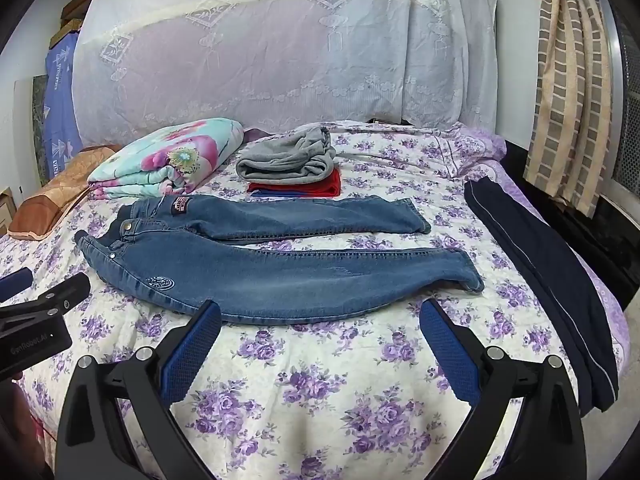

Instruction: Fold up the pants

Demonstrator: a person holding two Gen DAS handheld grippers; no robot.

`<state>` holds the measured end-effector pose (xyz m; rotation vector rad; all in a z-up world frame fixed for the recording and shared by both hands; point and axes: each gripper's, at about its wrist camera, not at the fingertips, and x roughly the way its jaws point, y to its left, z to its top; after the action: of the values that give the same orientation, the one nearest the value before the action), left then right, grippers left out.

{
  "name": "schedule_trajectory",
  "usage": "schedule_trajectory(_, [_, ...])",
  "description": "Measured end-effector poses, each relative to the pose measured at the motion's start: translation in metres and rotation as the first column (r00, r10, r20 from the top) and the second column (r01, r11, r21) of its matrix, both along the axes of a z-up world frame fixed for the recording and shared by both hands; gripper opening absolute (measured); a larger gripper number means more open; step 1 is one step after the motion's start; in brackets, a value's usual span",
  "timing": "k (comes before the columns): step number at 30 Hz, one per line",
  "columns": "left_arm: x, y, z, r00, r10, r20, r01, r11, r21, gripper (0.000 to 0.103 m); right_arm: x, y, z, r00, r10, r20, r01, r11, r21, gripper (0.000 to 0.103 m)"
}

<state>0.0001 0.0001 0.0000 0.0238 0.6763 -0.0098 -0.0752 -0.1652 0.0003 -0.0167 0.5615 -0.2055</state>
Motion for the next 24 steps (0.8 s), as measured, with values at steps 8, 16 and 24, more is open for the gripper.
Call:
schedule_trajectory(8, [0.0001, -0.0021, -0.0001, 1.000, -0.005, 0.000, 0.005, 1.000, 0.000, 0.098, -0.0002, 0.0004, -0.0002, 1.000, 0.000, -0.001, 0.000, 1.000, 0.001, 0.100])
schedule_trajectory(16, [0.0002, 0.0002, -0.0001, 1.000, 0.000, -0.001, 0.000, 1.000, -0.004, 0.098, 0.0001, 0.0002, -0.0006, 1.000, 0.000, -0.003, 0.000, 1.000, 0.004, 0.100])
schedule_trajectory(24, [0.0005, 0.0003, -0.0003, 1.000, 0.000, -0.002, 0.000, 1.000, -0.004, 0.098, 0.0003, 0.0003, -0.0010, 1.000, 0.000, -0.005, 0.000, 1.000, 0.006, 0.100])
